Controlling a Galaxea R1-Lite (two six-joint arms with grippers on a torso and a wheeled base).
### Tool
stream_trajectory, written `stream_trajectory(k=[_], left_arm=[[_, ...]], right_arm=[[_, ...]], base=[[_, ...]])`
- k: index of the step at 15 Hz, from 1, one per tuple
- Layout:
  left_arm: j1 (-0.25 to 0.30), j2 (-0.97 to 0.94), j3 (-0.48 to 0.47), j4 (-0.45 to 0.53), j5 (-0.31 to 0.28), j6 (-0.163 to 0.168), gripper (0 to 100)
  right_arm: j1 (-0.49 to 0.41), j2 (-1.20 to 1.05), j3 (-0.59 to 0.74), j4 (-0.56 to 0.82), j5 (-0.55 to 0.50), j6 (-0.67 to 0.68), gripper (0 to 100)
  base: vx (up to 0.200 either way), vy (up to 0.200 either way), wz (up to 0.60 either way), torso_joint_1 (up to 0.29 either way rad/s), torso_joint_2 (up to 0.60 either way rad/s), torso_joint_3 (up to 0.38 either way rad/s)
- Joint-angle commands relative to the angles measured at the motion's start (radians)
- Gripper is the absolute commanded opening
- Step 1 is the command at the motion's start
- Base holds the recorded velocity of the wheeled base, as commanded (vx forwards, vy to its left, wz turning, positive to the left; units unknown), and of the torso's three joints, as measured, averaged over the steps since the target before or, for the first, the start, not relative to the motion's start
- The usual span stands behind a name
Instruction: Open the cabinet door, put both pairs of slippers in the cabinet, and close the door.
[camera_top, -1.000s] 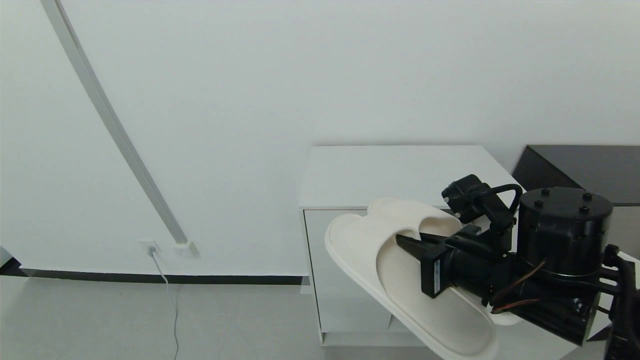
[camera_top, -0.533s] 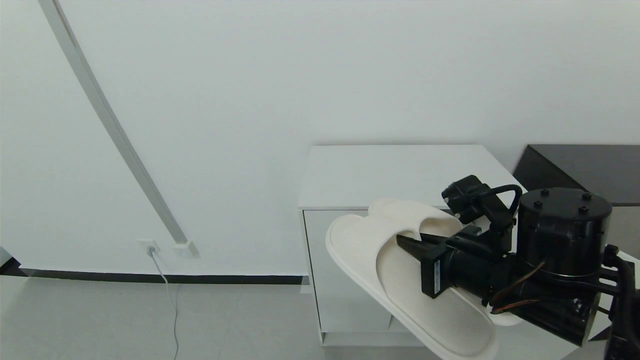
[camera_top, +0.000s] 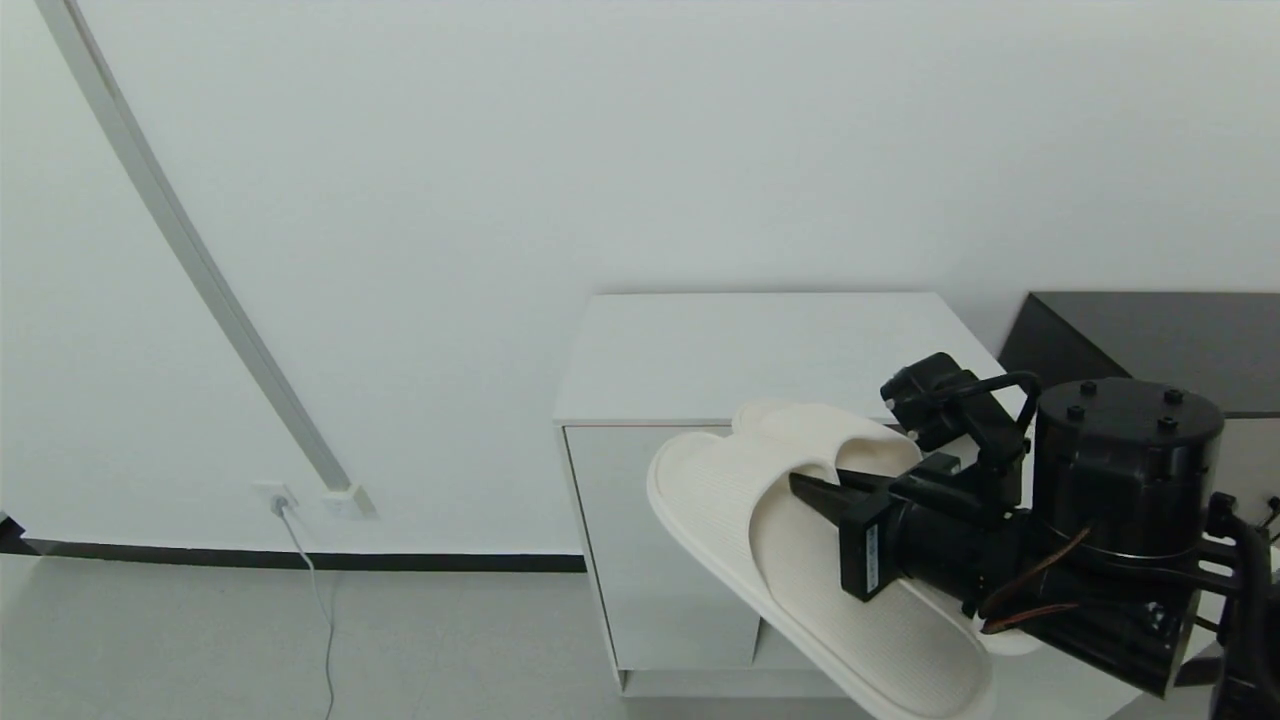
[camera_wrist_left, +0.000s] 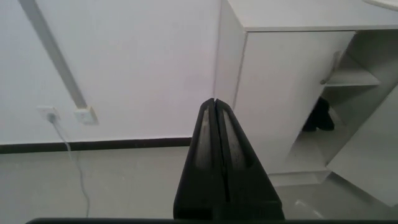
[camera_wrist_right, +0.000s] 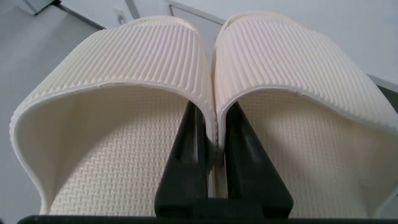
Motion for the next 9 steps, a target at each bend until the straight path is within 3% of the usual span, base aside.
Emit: stream_trajectory(k=[1,9], left_arm=[[0.001,0.000,0.000,0.000,0.000,-0.001,0],[0.001,0.000,0.000,0.000,0.000,-0.001,0]], right_arm=[[-0.001,0.002,0.000,-0.001,0.000,0.001,0],[-0.004,0.010,0.011,-0.001,-0.001,-0.001,0]], base=[[0.000,-0.200,0.00,-0.002,0.00,-0.002],[0.000,-0.200,0.00,0.002,0.00,-0.002]])
